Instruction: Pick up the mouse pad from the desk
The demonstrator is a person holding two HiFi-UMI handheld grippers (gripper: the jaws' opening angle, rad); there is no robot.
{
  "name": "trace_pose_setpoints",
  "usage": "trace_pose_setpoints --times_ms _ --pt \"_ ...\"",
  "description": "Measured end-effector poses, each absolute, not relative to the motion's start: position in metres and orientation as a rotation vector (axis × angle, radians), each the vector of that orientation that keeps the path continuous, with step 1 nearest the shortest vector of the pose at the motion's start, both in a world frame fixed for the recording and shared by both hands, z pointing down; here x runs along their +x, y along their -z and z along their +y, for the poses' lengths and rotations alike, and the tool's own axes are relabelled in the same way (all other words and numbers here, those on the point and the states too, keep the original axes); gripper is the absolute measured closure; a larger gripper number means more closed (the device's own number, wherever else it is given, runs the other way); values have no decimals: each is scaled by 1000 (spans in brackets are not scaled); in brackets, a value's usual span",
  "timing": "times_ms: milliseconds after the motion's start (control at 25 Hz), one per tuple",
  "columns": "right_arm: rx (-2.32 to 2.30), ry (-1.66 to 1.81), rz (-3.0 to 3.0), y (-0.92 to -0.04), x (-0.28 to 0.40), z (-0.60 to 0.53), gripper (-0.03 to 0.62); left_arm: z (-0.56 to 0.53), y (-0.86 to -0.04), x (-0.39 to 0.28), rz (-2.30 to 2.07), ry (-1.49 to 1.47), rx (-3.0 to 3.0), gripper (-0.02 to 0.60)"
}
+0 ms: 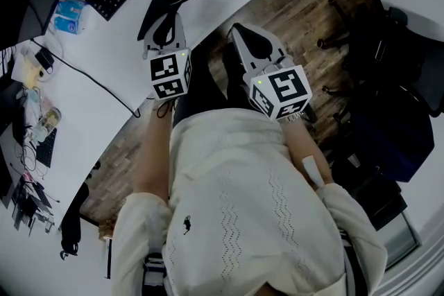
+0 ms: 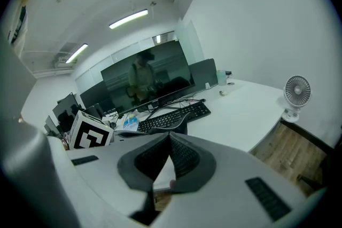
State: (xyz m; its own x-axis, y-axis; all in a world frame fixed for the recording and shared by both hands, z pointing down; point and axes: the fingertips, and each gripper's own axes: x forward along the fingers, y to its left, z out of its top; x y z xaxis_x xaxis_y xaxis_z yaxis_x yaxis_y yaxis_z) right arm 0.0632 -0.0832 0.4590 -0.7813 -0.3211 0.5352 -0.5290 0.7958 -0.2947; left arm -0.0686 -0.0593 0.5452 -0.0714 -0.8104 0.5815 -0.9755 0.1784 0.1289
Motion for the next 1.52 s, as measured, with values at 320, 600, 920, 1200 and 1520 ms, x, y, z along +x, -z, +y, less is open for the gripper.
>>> trace_pose_setpoints --times_ms 320,600,920,1200,1520 --pt "642 -597 -2528 -457 68 -87 592 -56 -533 -57 -1926 -353 1680 546" --pt "635 -585 -2546 -451 67 -90 592 -53 -513 -57 -1958 -321 1688 546" --pt "652 -564 -2564 -443 66 -93 592 -50 -498 -62 -1987 -285 1680 546" --pt "674 -536 -2590 -430 63 -99 592 -50 -487 -62 -1997 -275 1690 546" --pt "702 -499 -2614 -416 61 -105 592 -51 -473 -64 -2003 -266 1711 546"
